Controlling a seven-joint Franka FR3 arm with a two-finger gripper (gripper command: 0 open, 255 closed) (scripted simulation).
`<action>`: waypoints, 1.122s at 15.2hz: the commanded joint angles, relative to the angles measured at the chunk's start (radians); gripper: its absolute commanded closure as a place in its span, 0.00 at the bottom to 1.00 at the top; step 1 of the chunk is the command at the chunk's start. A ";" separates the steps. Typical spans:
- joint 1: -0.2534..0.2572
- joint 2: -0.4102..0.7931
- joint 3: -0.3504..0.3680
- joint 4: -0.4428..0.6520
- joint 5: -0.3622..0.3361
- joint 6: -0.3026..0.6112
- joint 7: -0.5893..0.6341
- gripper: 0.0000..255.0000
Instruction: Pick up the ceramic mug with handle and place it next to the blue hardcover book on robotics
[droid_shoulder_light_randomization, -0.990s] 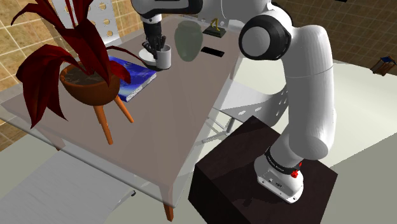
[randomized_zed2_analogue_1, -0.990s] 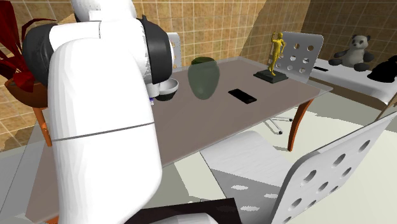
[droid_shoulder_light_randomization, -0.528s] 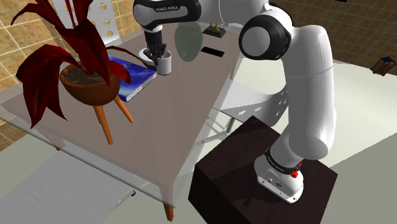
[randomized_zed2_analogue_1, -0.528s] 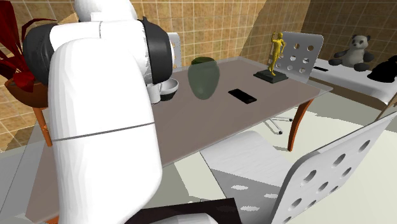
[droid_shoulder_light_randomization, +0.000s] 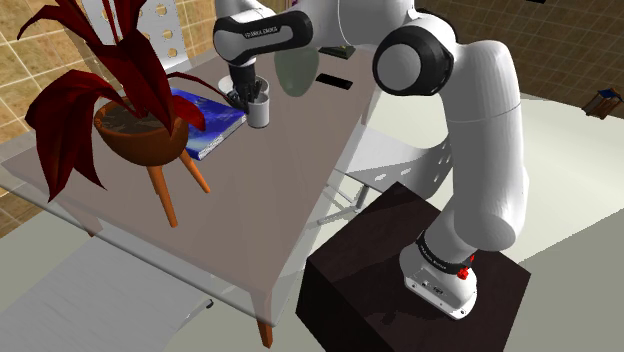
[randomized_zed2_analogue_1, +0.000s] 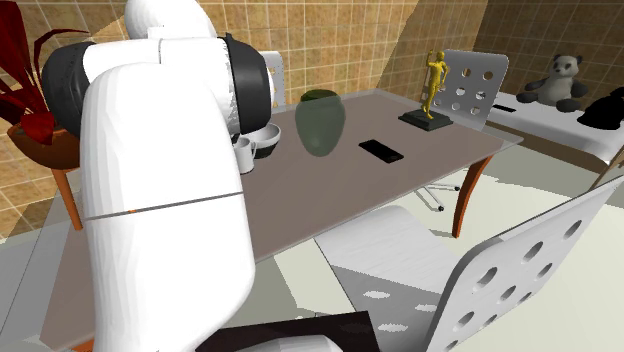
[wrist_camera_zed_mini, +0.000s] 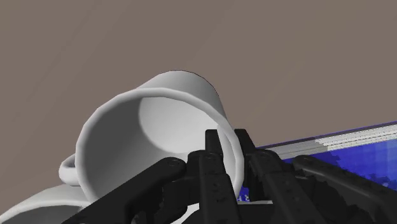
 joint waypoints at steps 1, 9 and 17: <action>-0.001 0.006 0.000 -0.018 -0.001 0.024 0.001 1.00; -0.001 0.006 0.000 -0.018 -0.001 0.024 0.001 0.00; 0.004 -0.015 0.001 0.050 0.002 -0.064 -0.001 0.00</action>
